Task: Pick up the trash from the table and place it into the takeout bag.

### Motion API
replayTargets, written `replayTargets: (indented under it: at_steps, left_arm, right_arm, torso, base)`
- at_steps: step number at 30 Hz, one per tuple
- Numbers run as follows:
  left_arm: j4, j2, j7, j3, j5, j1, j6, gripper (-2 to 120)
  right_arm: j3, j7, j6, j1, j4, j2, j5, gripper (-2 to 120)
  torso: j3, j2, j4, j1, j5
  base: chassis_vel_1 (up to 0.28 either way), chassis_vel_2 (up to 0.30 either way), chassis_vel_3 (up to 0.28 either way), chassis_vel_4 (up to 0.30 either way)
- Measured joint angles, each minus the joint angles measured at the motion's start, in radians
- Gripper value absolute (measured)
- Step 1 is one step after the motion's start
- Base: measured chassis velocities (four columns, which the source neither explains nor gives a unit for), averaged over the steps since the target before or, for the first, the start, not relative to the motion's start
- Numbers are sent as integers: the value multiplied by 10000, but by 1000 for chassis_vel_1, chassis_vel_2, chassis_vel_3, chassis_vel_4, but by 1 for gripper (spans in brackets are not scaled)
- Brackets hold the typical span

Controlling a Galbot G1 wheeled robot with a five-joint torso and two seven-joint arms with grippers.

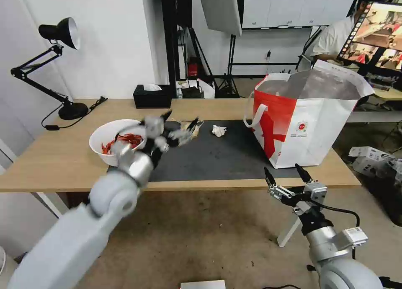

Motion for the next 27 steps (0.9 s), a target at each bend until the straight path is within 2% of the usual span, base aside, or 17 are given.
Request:
replayTargets:
  at_steps: [2,9,27]
  left_arm:
    - [-139,-340,88,-373,349,699,-74,100]
    - [-296,-824,321,-1059,1274,1918,-145,100]
    - [-540,-1392,549,-1669,1752,3054,-231,100]
  right_arm:
    - [-39,6,7,-9,-14,0,-152,100]
    - [-169,-10,-73,-25,10,-36,-709,100]
    - [-335,-30,-456,-128,-140,10,-1157,100]
  torso:
    - [1,-2,-1,0,2]
    - [1,-2,-1,0,2]
    - [2,-2,-1,2,2]
  base:
    - [0,0,0,0]
    - [0,0,0,0]
    - [0,0,0,0]
